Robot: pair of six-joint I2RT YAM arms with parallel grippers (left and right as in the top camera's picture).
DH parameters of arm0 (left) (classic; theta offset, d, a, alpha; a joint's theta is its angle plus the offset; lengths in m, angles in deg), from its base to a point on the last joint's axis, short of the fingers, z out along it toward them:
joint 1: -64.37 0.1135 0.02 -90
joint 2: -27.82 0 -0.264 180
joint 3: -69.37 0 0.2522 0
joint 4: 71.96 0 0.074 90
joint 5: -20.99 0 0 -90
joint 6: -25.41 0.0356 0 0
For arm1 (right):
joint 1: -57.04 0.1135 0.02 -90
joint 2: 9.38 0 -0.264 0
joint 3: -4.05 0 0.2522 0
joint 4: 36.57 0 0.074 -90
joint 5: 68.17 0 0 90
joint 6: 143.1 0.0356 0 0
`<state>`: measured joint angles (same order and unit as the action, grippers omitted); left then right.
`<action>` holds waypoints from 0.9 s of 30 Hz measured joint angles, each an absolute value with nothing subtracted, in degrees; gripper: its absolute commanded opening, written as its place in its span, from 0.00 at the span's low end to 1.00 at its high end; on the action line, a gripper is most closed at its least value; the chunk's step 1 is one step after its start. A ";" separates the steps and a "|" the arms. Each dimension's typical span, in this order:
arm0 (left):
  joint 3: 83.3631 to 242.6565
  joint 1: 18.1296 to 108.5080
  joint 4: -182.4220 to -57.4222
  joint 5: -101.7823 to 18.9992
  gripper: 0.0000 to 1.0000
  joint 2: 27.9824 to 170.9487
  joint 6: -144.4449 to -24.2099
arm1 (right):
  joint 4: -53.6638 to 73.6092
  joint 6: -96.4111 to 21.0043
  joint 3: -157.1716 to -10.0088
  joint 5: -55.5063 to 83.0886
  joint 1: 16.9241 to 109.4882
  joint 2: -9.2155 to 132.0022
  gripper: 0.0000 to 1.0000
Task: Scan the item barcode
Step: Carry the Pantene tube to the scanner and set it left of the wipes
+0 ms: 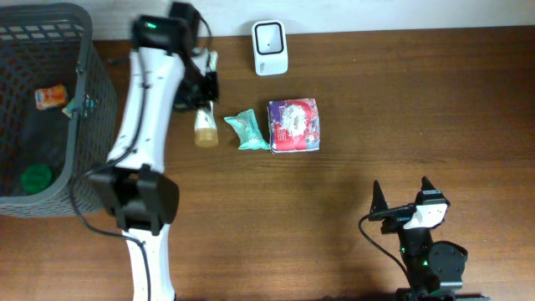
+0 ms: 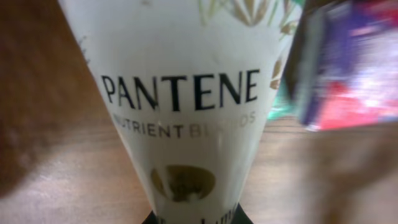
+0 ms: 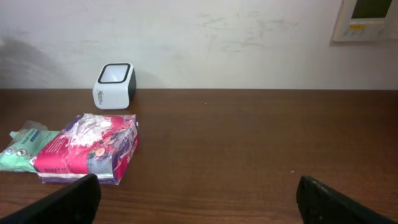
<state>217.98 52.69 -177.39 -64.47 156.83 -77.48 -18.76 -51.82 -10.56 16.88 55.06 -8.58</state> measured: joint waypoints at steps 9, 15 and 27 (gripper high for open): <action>190.68 49.10 -153.48 -69.70 0.14 157.05 -88.60 | -18.76 -51.82 -10.56 16.88 55.06 -8.65 0.99; 188.65 48.40 -147.74 -69.67 0.13 157.03 -90.98 | -18.76 -51.84 -10.56 16.88 55.06 -8.65 0.99; 192.63 48.73 -147.89 -69.72 0.64 156.98 -74.39 | -18.76 -51.82 -10.56 16.88 55.06 -8.65 0.99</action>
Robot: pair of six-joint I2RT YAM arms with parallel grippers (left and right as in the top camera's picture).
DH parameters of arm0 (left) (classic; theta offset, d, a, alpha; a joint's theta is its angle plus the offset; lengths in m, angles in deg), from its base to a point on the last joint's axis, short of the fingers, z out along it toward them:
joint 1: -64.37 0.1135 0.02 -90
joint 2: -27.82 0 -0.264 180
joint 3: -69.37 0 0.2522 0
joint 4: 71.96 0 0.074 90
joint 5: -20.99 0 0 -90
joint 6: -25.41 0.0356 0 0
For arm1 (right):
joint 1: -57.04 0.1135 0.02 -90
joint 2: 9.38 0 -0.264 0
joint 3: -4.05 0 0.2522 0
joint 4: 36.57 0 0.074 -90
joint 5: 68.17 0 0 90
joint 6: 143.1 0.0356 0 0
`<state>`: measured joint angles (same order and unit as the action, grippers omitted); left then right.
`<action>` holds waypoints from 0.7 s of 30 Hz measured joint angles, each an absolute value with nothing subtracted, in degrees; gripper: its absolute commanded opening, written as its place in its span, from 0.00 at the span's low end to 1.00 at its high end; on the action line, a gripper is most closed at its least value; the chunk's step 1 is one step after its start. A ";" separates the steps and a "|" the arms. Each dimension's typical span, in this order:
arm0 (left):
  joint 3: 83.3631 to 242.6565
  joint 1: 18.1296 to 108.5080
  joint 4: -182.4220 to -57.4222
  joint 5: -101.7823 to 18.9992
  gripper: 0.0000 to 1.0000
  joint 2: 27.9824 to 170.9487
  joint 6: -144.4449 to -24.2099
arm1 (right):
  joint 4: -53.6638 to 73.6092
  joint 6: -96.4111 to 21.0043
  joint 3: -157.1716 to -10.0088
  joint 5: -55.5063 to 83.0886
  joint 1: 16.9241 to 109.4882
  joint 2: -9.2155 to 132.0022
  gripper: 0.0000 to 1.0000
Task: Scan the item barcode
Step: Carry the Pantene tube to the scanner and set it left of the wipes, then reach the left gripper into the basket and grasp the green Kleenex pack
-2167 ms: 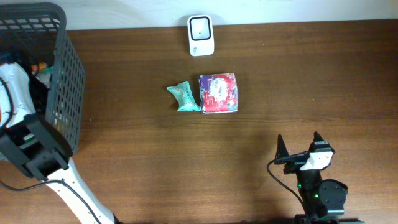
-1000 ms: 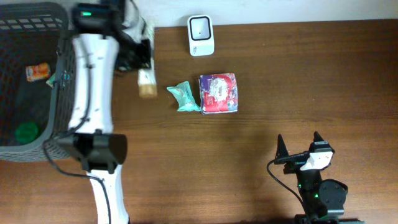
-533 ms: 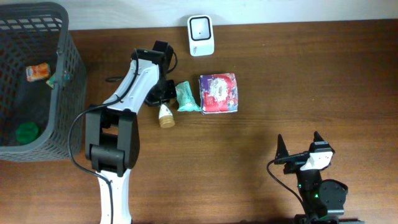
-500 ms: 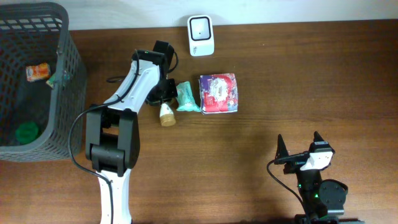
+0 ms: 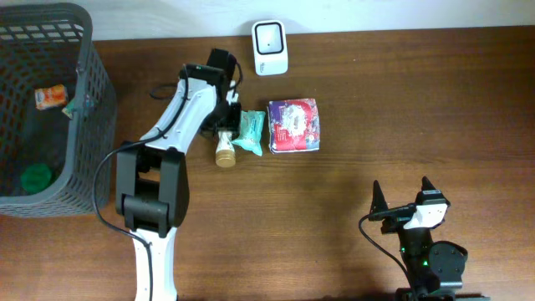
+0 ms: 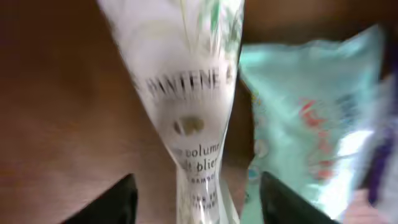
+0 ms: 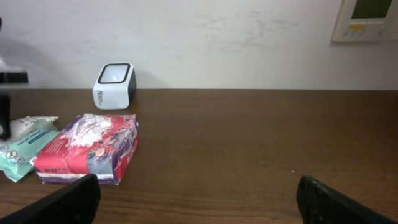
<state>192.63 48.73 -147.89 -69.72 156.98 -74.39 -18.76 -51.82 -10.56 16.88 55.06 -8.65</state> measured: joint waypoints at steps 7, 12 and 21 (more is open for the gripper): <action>218.92 54.96 -161.26 -69.67 0.73 155.08 -73.37 | -18.76 -51.80 -10.56 16.88 55.06 -8.65 0.99; 233.63 63.20 -168.08 -69.74 0.82 150.32 -73.19 | -18.76 -51.80 -10.56 16.88 55.06 -8.65 0.99; 234.88 83.48 -173.35 -69.74 0.99 146.21 -78.98 | -18.76 -51.82 -10.56 16.88 55.06 -8.65 0.99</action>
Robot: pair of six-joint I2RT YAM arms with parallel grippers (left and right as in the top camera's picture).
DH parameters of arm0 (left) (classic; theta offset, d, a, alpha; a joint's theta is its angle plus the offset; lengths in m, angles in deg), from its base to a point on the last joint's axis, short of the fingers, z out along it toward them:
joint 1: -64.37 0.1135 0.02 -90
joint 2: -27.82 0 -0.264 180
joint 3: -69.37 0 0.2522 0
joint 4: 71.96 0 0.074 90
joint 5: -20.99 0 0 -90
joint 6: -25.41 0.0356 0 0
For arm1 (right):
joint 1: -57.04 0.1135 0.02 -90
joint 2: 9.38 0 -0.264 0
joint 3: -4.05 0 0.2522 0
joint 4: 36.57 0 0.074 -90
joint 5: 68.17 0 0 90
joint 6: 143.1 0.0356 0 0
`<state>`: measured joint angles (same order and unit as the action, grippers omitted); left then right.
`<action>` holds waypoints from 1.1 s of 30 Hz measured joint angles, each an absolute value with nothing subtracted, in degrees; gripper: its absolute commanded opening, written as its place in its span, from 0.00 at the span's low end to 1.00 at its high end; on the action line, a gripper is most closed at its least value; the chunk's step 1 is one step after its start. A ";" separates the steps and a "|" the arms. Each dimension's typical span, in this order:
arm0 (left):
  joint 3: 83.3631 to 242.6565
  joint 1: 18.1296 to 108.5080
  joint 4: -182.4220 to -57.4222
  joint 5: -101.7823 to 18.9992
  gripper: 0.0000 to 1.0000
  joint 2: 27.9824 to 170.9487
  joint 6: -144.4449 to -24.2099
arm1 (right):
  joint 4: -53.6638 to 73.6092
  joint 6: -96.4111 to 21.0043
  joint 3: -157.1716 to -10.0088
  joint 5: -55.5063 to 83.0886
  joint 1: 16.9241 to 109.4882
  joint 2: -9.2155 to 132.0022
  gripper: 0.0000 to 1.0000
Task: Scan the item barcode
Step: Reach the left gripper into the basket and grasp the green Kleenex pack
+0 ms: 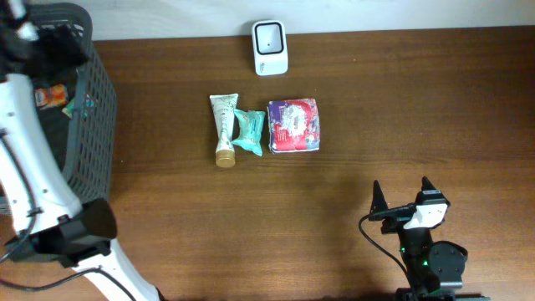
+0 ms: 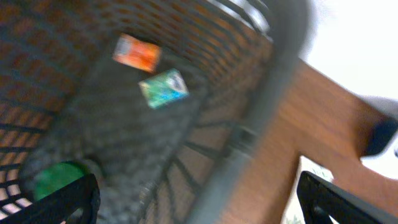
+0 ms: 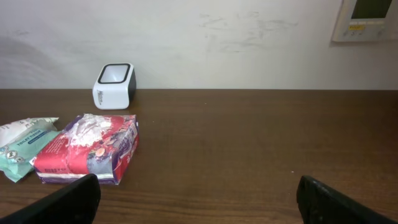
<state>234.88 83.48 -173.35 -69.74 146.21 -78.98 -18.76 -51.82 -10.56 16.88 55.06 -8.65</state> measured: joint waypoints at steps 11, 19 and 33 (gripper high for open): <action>225.21 95.79 -153.02 -70.09 0.88 146.23 -72.10 | -18.76 -51.82 -10.56 16.88 55.06 -8.65 0.99; 201.65 95.61 -135.41 -68.52 0.88 146.43 -49.76 | -18.76 -51.80 -10.56 16.88 55.06 -8.65 0.99; 192.41 94.54 -121.40 -55.51 0.87 152.74 -38.57 | -18.76 -51.84 -10.56 16.88 55.06 -8.65 0.99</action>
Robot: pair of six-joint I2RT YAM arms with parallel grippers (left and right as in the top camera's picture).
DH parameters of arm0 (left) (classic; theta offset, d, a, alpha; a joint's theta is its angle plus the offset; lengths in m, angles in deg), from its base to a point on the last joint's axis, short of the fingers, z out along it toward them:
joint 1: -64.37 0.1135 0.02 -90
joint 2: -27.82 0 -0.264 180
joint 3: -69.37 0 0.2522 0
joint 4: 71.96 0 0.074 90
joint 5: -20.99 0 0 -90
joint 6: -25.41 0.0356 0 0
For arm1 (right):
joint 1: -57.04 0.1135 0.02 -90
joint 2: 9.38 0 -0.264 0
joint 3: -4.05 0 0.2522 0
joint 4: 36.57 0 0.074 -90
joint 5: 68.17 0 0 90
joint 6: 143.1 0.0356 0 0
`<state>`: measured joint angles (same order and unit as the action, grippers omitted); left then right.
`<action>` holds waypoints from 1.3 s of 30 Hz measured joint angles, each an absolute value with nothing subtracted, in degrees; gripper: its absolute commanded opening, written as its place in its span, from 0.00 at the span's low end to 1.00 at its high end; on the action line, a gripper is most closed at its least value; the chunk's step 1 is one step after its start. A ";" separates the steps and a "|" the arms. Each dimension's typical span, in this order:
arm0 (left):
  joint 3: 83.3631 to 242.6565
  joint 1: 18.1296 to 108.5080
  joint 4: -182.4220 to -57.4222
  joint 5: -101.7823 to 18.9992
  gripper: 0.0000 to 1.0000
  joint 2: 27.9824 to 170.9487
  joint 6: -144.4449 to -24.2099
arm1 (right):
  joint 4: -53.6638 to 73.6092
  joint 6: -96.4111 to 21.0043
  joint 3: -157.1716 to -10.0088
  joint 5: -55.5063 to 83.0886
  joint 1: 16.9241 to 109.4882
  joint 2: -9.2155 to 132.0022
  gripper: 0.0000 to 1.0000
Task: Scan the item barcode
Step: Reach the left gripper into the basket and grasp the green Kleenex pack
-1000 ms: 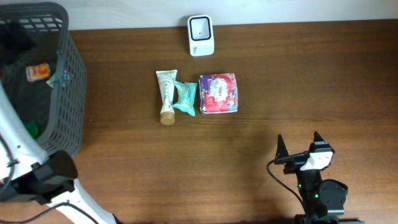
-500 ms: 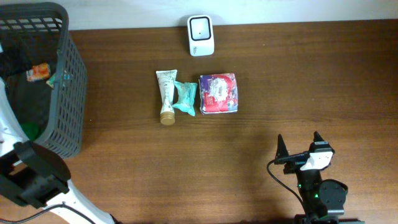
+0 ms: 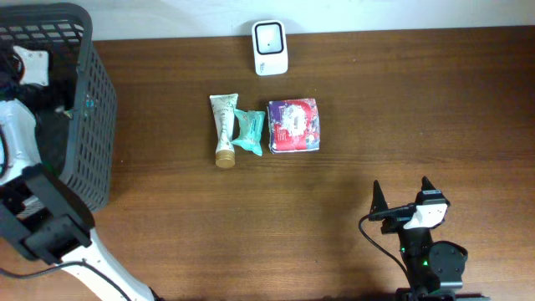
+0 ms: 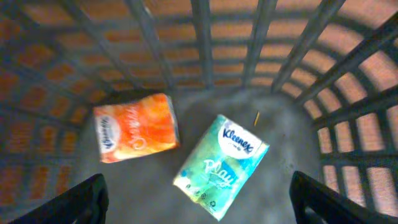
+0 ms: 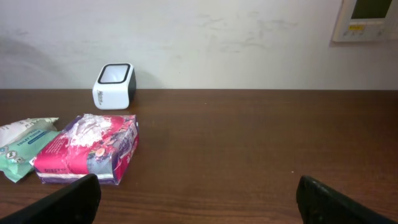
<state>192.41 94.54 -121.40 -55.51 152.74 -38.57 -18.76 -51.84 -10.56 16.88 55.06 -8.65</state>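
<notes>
The white barcode scanner [image 3: 270,48] stands at the table's back edge and also shows in the right wrist view [image 5: 114,85]. My left gripper [image 4: 199,208] is open, down inside the grey mesh basket [image 3: 94,125]. Below it lie an orange tissue pack [image 4: 134,126] and a teal Kleenex pack [image 4: 222,165], the teal one nearer. Nothing is between its fingers. From overhead the left gripper [image 3: 29,63] shows in the basket's far part. My right gripper [image 3: 401,191] rests open at the front right, empty.
A white Pantene tube [image 3: 223,128], a mint wipes pack [image 3: 249,130] and a red-purple pack [image 3: 293,125] lie in a row in front of the scanner. The basket's tall mesh walls [image 4: 261,37] surround the left gripper on all sides.
My left gripper was above the basket's rim looking in. Now it is lower, inside the basket, close over the two tissue packs. The right arm and the table items have not moved.
The Pantene tube first filled the left wrist view, near the scanner. Then it lay beside the mint pack with my left fingers open round it. After that the arm was at the basket with the tube left on the table, and now it is inside the basket.
</notes>
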 measured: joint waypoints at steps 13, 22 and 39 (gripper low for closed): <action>192.04 93.49 -118.45 -55.45 0.66 158.88 -32.58 | -18.76 -51.80 -10.56 16.88 55.06 -8.65 0.99; 192.06 90.63 -117.75 -55.99 0.50 162.21 -31.12 | -18.76 -51.82 -10.56 16.88 55.06 -8.65 0.99; 193.13 90.76 -123.12 -57.50 0.00 144.63 -53.21 | -18.76 -51.82 -10.56 16.88 55.06 -8.65 0.99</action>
